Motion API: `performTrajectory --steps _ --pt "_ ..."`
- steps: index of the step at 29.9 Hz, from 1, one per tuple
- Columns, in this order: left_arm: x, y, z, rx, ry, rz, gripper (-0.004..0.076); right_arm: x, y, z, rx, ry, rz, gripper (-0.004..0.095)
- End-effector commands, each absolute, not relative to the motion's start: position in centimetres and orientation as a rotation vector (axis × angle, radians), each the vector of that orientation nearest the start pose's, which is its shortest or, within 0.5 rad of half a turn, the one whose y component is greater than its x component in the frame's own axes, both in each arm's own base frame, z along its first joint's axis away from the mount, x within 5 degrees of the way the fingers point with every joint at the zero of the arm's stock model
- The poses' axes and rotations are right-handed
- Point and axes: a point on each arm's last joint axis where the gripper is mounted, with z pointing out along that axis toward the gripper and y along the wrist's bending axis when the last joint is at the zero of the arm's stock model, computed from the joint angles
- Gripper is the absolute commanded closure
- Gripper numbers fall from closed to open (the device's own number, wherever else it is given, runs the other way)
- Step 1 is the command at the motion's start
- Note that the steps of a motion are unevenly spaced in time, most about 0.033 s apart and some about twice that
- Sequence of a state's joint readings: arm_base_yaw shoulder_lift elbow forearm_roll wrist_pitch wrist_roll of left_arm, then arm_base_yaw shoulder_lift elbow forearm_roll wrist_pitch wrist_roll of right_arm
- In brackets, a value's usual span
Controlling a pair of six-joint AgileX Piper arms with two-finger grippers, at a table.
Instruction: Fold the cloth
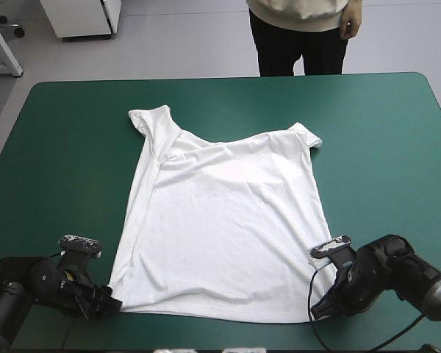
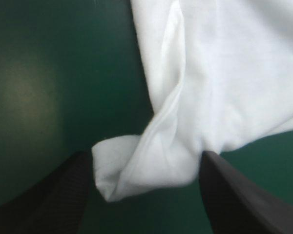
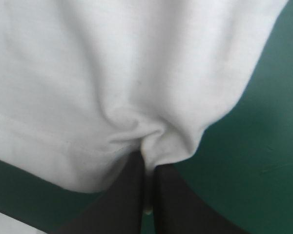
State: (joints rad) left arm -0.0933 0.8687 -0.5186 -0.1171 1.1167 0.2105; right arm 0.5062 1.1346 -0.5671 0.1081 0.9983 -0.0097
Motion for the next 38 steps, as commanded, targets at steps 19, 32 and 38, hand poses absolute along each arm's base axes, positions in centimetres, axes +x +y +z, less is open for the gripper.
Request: performTrajectory --steps 19,32,38 --pt "14.5 -2.7 19.2 0.312 3.169 -0.225 0.0592 14.1 8.9 21.4 -0.69 2.896 0.218 0.0921" --pt "18.1 -3.2 27.2 0.352 2.75 -0.212 0.0733 16.5 8.6 31.9 -0.553 2.376 0.176 0.0921" --pt "21.3 -3.4 39.3 0.319 2.239 -0.148 0.0733 18.7 8.6 42.8 -0.51 1.925 0.077 0.0921"
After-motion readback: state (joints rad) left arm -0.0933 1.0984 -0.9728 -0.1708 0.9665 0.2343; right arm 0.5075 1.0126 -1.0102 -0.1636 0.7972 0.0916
